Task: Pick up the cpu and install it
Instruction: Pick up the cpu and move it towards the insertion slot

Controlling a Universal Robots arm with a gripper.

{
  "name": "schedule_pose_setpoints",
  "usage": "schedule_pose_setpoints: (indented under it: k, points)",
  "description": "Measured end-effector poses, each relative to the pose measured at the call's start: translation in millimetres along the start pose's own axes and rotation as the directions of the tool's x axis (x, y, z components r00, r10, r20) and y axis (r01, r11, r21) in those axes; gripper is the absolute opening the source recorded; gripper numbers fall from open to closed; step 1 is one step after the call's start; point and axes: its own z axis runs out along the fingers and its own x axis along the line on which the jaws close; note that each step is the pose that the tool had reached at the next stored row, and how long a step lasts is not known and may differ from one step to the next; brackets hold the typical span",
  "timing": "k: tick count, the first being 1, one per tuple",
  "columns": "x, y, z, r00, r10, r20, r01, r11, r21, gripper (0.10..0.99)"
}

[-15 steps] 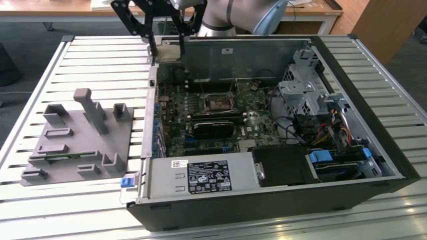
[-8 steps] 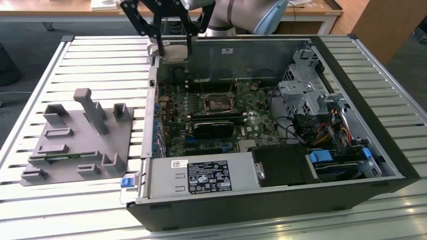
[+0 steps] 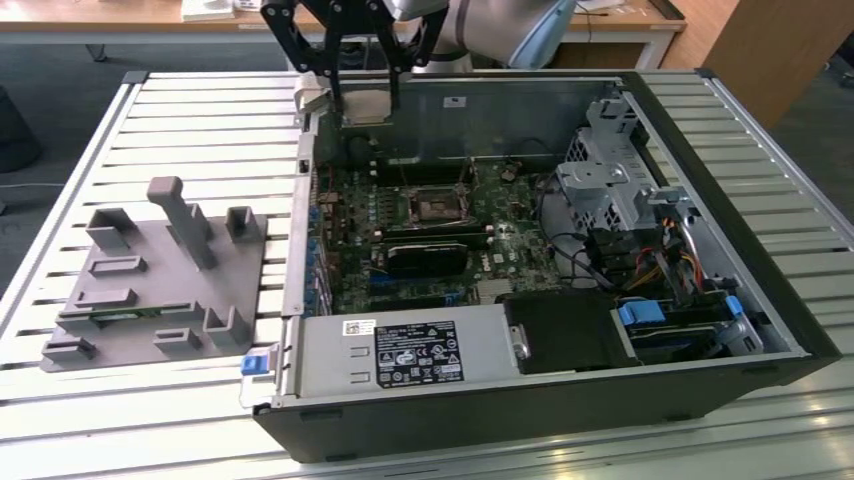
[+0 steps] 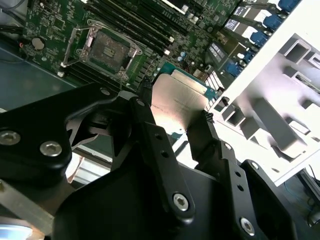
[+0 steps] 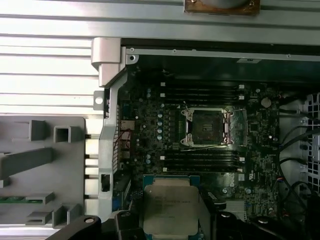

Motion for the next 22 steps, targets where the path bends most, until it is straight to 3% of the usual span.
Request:
schedule_pose_setpoints:
  k: [14, 22]
  points:
    - [-22.9, 0.7, 2.1, 1.0000, 0.000, 0.0093, 0.000, 1.0000, 0.000, 0.529]
    - [-42.0, 3.6, 3.7, 0.9999, -0.001, 0.0156, 0.001, 1.0000, 0.000, 0.529]
